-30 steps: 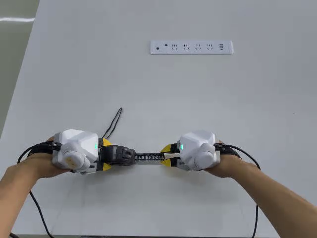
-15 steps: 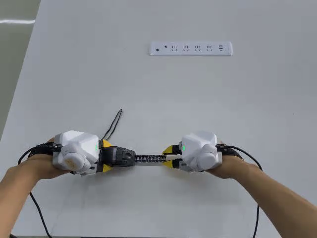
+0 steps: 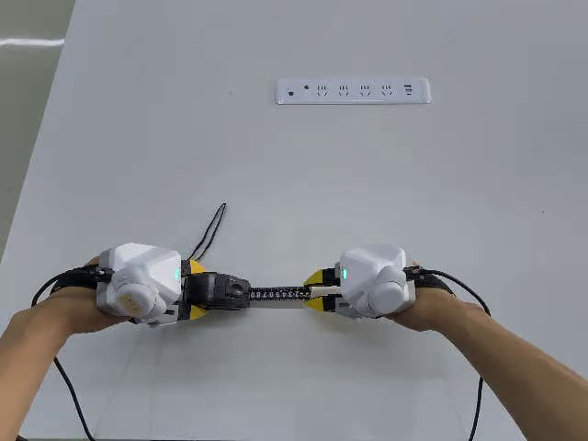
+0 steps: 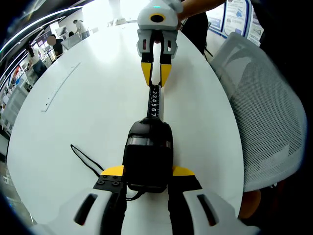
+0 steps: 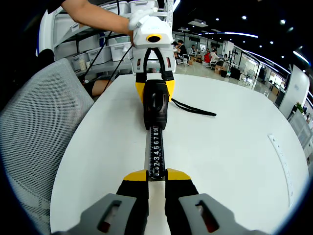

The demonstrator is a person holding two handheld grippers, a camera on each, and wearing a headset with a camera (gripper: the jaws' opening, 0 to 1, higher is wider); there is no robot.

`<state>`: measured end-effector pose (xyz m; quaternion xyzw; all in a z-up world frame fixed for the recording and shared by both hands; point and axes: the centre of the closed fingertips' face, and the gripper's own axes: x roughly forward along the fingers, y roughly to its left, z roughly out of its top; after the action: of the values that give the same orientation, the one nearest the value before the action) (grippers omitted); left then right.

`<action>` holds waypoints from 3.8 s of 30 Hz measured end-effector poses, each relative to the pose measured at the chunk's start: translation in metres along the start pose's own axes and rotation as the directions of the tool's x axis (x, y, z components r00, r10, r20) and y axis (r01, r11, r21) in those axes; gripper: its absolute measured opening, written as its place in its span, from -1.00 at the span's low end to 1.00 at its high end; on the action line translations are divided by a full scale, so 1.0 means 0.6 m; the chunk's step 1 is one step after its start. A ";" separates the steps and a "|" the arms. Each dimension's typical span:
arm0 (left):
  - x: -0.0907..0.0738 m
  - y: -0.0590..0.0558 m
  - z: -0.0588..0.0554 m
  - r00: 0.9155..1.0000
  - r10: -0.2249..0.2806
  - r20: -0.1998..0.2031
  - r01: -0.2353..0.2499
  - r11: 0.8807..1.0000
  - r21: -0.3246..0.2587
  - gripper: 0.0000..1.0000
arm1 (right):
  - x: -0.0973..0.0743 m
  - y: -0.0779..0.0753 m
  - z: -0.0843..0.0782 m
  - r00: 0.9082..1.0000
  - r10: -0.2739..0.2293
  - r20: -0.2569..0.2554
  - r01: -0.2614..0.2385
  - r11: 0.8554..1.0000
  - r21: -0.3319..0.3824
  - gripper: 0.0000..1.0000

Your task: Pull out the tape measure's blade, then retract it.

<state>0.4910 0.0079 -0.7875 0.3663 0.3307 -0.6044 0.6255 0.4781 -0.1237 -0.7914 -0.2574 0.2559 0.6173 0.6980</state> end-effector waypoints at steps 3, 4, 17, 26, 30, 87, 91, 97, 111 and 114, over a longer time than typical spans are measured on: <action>0.000 0.000 0.000 1.000 0.000 -0.001 0.000 1.000 0.000 -0.44 | -0.003 0.000 -0.002 1.000 0.000 0.000 0.000 1.000 0.000 -0.83; 0.000 0.000 -0.001 1.000 0.000 -0.001 0.000 1.000 0.000 -0.44 | -0.004 0.000 -0.002 1.000 0.000 0.001 0.000 1.000 0.001 -0.83; -0.001 -0.001 -0.002 1.000 -0.004 -0.004 0.004 1.000 0.003 -0.44 | -0.009 0.001 0.000 1.000 -0.003 0.005 0.003 1.000 -0.008 -0.82; -0.001 -0.001 -0.002 1.000 -0.002 -0.004 0.002 1.000 0.001 -0.44 | -0.009 0.001 0.001 1.000 0.002 0.007 -0.002 1.000 -0.009 -0.83; -0.001 0.000 -0.003 1.000 -0.002 -0.004 0.002 1.000 0.000 -0.44 | -0.010 0.000 0.001 1.000 0.004 0.007 -0.004 1.000 -0.009 -0.83; 0.000 0.000 -0.004 1.000 -0.001 -0.010 0.001 1.000 0.000 -0.44 | -0.046 -0.004 -0.031 1.000 0.004 -0.018 -0.004 1.000 -0.016 -0.83; -0.001 -0.001 -0.003 1.000 -0.001 -0.010 0.001 1.000 0.000 -0.44 | -0.048 -0.005 -0.034 1.000 0.003 -0.019 -0.004 1.000 -0.016 -0.83; -0.002 -0.001 -0.002 1.000 -0.001 -0.011 0.001 1.000 0.000 -0.44 | -0.052 -0.005 -0.037 1.000 0.005 -0.019 -0.006 1.000 -0.011 -0.83; -0.002 -0.001 -0.001 1.000 0.001 -0.015 -0.001 1.000 -0.001 -0.44 | -0.064 -0.006 -0.048 1.000 0.003 -0.024 -0.004 1.000 -0.009 -0.83; -0.003 -0.001 -0.001 1.000 0.001 -0.015 -0.001 1.000 0.000 -0.44 | -0.066 -0.006 -0.050 1.000 0.003 -0.027 -0.004 1.000 -0.009 -0.83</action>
<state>0.4906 0.0092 -0.7863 0.3709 0.3355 -0.6013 0.6232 0.4763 -0.1731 -0.7867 -0.2686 0.2629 0.6162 0.6921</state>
